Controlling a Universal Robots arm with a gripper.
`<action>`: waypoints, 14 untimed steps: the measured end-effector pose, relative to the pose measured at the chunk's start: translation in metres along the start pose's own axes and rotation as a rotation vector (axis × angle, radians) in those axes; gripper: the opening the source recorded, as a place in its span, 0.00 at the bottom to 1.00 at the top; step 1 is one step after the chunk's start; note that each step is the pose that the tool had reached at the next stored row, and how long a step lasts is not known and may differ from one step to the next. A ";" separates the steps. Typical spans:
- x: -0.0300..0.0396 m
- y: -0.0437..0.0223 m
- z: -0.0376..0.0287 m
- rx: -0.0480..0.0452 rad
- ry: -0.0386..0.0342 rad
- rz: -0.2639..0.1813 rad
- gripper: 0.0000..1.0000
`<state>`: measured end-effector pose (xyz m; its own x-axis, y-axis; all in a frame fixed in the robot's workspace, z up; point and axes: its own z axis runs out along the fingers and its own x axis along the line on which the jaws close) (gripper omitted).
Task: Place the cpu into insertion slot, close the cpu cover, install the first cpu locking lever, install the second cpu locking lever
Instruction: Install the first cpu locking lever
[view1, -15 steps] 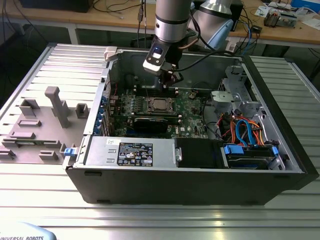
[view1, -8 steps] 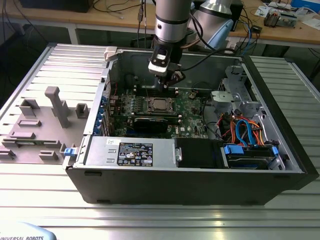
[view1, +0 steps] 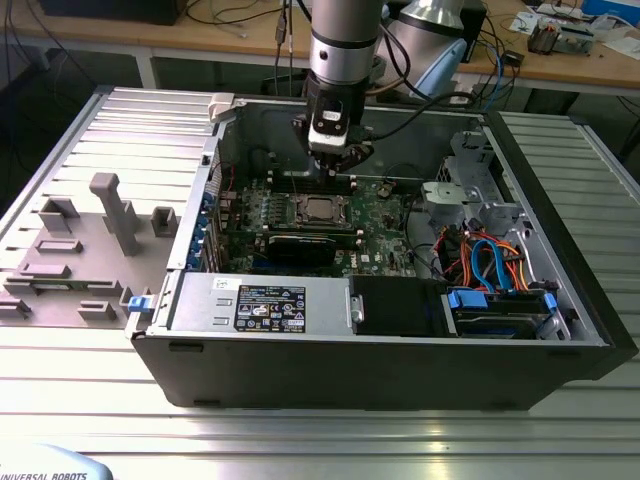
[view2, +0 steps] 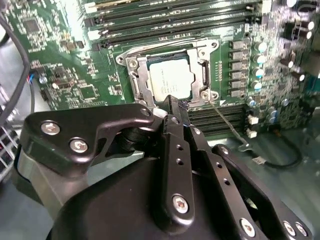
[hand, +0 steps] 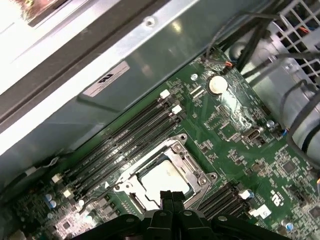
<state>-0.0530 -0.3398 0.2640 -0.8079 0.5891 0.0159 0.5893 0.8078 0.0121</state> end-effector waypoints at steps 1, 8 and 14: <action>0.0000 0.0000 0.0000 0.0002 0.0002 -0.014 0.11; 0.0000 0.0000 0.0000 0.0004 0.0004 -0.027 0.11; 0.0000 0.0000 0.0000 0.0005 0.0004 -0.028 0.11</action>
<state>-0.0530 -0.3398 0.2640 -0.8241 0.5662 0.0159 0.5664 0.8241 0.0121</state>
